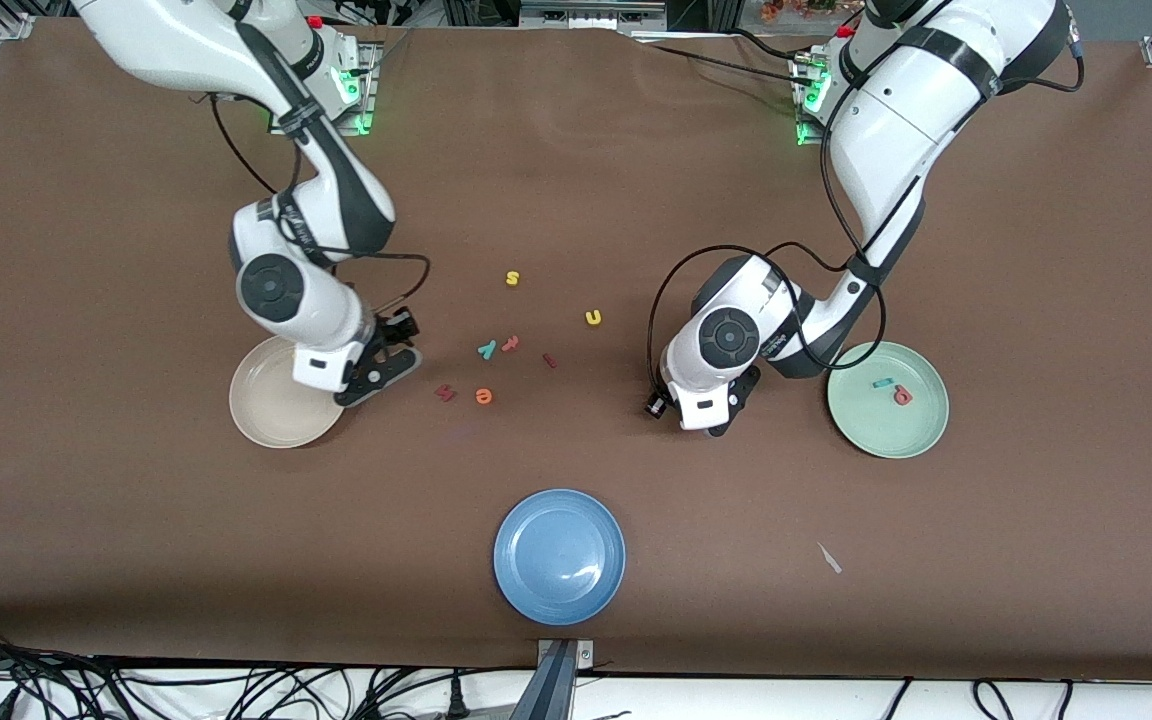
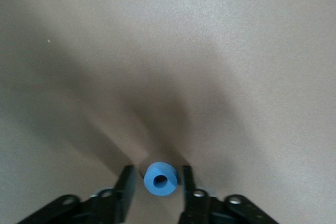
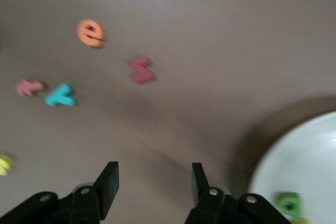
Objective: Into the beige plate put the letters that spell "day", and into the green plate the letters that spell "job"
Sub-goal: 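Grasp the blue o with the left gripper and lift it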
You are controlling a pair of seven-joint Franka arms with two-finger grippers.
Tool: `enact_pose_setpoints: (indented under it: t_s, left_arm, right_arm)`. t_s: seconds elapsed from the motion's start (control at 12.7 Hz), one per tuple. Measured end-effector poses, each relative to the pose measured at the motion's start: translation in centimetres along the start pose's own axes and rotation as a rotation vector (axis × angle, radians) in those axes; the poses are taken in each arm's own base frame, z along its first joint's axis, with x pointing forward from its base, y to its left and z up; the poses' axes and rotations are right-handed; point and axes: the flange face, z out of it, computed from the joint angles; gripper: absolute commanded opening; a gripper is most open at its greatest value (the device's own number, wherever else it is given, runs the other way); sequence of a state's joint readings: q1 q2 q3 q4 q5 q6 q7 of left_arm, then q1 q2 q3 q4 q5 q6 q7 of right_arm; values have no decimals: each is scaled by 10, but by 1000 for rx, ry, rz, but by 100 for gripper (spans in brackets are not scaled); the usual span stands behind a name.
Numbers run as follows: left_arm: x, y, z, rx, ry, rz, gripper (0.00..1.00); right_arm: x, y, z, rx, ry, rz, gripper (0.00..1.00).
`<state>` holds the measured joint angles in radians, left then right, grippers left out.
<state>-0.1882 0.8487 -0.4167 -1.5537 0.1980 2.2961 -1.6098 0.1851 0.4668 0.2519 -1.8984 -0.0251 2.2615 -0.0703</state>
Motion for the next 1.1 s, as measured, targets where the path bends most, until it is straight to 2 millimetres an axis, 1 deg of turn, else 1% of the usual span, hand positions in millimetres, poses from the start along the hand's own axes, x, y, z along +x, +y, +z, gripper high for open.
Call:
enact_pose_setpoints:
  t_s: [0.08,0.16,0.24,0.31,0.39,0.47,0.63,0.71,0.79,0.87,0.94,1.02,1.1]
  left_arm:
    - [0,0,-1,-1,4,5,0]
    - [1,1,-1,-3,19,18,0]
    - [3,1,-2,-4,34,31,0]
    - [9,1,-4,0,42,42,0]
    - [19,0,-9,17,45,62,0]
    - [32,-1,-22,41,42,97,0]
    - [67,-12,-70,93,7,187,0]
    - [89,-22,-97,111,-21,229,0]
    - [114,-34,-119,124,-47,267,0]
    - [141,-48,-135,138,-71,307,0]
    - [170,-63,-144,148,-95,353,0]
    - [196,-76,-145,152,-115,397,0]
    - [217,-88,-142,153,-132,436,0]
  right_arm:
    - [5,-19,3,0,6,40,64]
    - [8,-33,9,2,14,89,64]
    - [11,-42,15,5,20,147,63]
    - [12,-47,22,9,21,220,63]
    - [15,-48,26,14,25,308,63]
    - [17,-49,31,18,26,406,63]
    - [22,-55,38,25,22,582,63]
    - [24,-61,40,27,20,650,63]
    - [26,-67,42,30,20,702,63]
    - [29,-73,44,33,21,752,63]
    - [32,-82,47,37,22,795,63]
    - [34,-91,51,39,19,822,63]
    - [35,-99,55,42,21,835,63]
